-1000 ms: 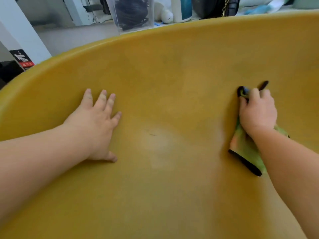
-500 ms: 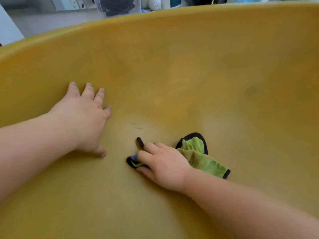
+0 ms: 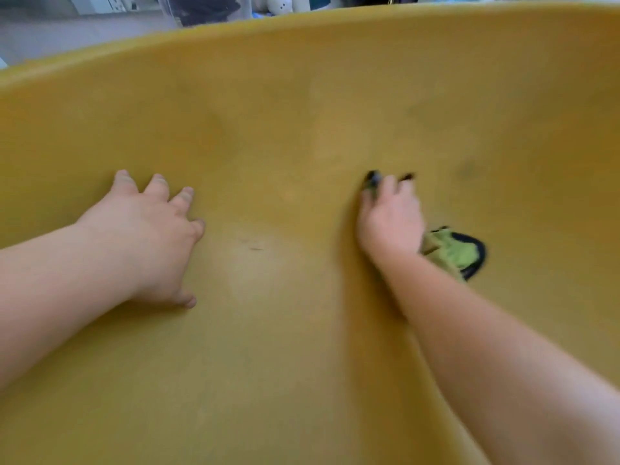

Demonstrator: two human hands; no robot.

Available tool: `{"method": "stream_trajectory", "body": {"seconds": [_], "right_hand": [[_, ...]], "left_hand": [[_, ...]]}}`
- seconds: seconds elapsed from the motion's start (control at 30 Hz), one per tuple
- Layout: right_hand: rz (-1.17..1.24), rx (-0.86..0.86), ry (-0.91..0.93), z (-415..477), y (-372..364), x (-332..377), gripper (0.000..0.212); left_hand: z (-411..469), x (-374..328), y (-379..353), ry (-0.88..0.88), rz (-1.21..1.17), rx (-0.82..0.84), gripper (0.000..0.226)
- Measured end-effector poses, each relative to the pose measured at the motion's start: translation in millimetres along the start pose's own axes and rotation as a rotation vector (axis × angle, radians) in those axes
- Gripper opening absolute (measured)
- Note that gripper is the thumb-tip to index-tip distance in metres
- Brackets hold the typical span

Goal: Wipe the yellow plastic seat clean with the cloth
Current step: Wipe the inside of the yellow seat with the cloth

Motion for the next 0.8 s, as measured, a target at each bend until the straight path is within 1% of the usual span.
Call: {"method": "stream_trajectory", "body": {"seconds": [0.07, 0.13, 0.2, 0.23, 0.27, 0.3, 0.33, 0.37, 0.4, 0.43, 0.5, 0.53, 0.57, 0.6, 0.67, 0.73, 0.8], "right_hand": [[0.053, 0.218, 0.241, -66.2, -14.3, 55.4, 0.033], [0.129, 0.47, 0.502, -129.7, -5.9, 92.8, 0.039], [0.252, 0.722, 0.692, -162.5, 15.0, 96.3, 0.049], [0.285, 0.811, 0.776, -168.9, 25.7, 84.5, 0.053], [0.271, 0.85, 0.851, -169.9, 34.0, 65.8, 0.056], [0.187, 0.842, 0.908, -166.0, 41.1, 43.5, 0.058], [0.049, 0.798, 0.926, -157.5, 47.6, 17.8, 0.058], [-0.096, 0.711, 0.885, -143.7, 53.6, -9.2, 0.056], [-0.23, 0.591, 0.776, -123.2, 59.7, -39.8, 0.053], [-0.353, 0.458, 0.602, -98.3, 67.8, -71.9, 0.051], [-0.515, 0.246, 0.15, -53.0, 94.2, -124.1, 0.048], [-0.541, 0.175, -0.035, -40.6, 104.2, -136.9, 0.05], [-0.556, 0.137, -0.145, -37.2, 106.6, -140.3, 0.051], [-0.563, 0.129, -0.187, -42.3, 101.3, -134.8, 0.052], [-0.488, 0.172, -0.158, -69.1, 79.5, -99.5, 0.051], [-0.338, 0.288, -0.029, -112.1, 53.8, -42.8, 0.049], [-0.162, 0.436, 0.178, -169.0, 35.8, 26.4, 0.047]], "left_hand": [[-2.9, 2.0, 3.5, 0.0, -0.011, 0.014, 0.107], [-7.2, 3.9, 5.8, -0.002, -0.013, 0.004, 0.103], [-13.1, 7.1, 9.2, -0.005, -0.039, 0.004, 0.102], [-15.7, 7.9, 11.8, -0.007, -0.056, 0.002, 0.102], [-17.6, 8.2, 14.0, -0.012, -0.071, -0.011, 0.103], [-18.5, 8.0, 15.9, -0.018, -0.089, -0.034, 0.103], [-19.1, 7.9, 17.1, -0.024, -0.111, -0.057, 0.103], [-20.4, 8.0, 17.9, -0.03, -0.13, -0.077, 0.103], [-22.6, 8.6, 18.5, -0.033, -0.145, -0.09, 0.102], [-25.4, 9.1, 18.7, -0.031, -0.156, -0.094, 0.102], [-31.1, 9.4, 17.9, -0.027, -0.164, -0.085, 0.1], [-33.4, 9.5, 16.7, -0.025, -0.165, -0.075, 0.099], [-34.9, 8.9, 15.1, -0.022, -0.166, -0.063, 0.099], [-35.8, 8.2, 13.8, -0.022, -0.168, -0.055, 0.098], [-36.8, 11.2, 11.2, -0.025, -0.184, -0.071, 0.098], [-41.1, 23.1, 8.8, -0.009, -0.247, -0.109, 0.097], [-51.6, 35.9, 2.9, 0.061, -0.331, -0.129, 0.095]]}}
Point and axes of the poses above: each hand's wrist, its own z-axis towards the middle knuckle, its own y-axis out of the back of the hand, x = y × z, the point moved 1 cm from there along z, towards the middle knuckle, and after that the axes turned 7 degrees about z, right-handed, at the moved point
